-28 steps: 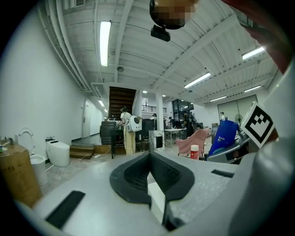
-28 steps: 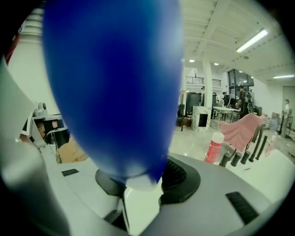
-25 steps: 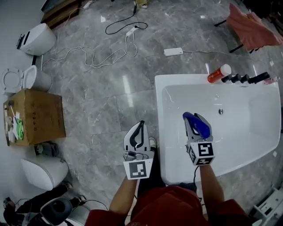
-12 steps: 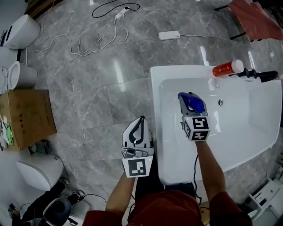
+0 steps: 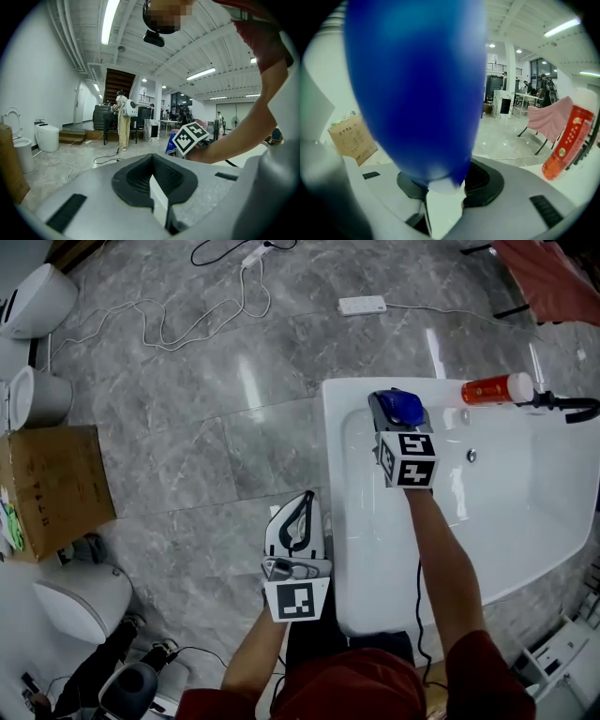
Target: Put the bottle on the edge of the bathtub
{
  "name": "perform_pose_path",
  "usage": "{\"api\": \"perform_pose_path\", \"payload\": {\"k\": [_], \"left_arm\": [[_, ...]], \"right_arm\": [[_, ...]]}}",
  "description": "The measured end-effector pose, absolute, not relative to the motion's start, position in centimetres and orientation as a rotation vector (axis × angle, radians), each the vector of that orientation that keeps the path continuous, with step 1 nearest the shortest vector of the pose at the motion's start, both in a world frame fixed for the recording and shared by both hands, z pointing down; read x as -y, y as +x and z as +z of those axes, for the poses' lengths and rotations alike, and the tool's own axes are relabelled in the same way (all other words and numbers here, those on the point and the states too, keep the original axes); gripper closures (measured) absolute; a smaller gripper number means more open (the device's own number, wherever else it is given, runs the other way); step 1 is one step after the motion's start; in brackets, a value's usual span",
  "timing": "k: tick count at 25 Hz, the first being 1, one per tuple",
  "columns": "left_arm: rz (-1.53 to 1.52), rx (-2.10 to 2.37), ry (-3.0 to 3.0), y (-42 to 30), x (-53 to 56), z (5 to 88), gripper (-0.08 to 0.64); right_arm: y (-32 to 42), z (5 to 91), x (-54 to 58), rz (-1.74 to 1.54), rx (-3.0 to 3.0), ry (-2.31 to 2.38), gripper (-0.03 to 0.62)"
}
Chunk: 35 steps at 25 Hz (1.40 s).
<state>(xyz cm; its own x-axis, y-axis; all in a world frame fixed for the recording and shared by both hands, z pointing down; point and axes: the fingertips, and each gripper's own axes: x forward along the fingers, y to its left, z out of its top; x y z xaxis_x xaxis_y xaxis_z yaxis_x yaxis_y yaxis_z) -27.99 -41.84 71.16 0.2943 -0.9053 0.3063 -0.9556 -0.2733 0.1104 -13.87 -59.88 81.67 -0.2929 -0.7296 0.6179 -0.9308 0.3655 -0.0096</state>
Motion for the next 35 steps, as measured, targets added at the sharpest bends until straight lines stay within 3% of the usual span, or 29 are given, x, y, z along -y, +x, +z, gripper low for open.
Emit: {"api": "perform_pose_path", "payload": {"k": [13,18,20,23,27,35], "left_arm": [[0.238,1.678,2.285,-27.9,42.3,71.6,0.556],[0.265,1.69,2.306,-28.2,42.2,71.1,0.556],[0.27,1.697,2.309,-28.4,42.1,70.8,0.557],[0.391,1.672,2.391,-28.3,41.7,70.1,0.557],[0.22,1.747,2.315,-27.9,41.4,67.6,0.557],[0.182,1.813,2.344,-26.0,38.0,61.2,0.556]], "right_arm": [[-14.8,82.0,61.9,0.458,2.127,1.488,0.431],[-14.9,82.3,61.5,0.509,2.144,1.47,0.325],[-14.7,82.4,60.9,0.527,2.138,1.466,0.313],[-14.3,82.6,59.1,0.55,2.117,1.457,0.313],[-13.6,82.8,55.2,0.602,2.099,1.437,0.313],[-11.1,78.0,44.0,0.648,2.14,1.409,0.313]]}}
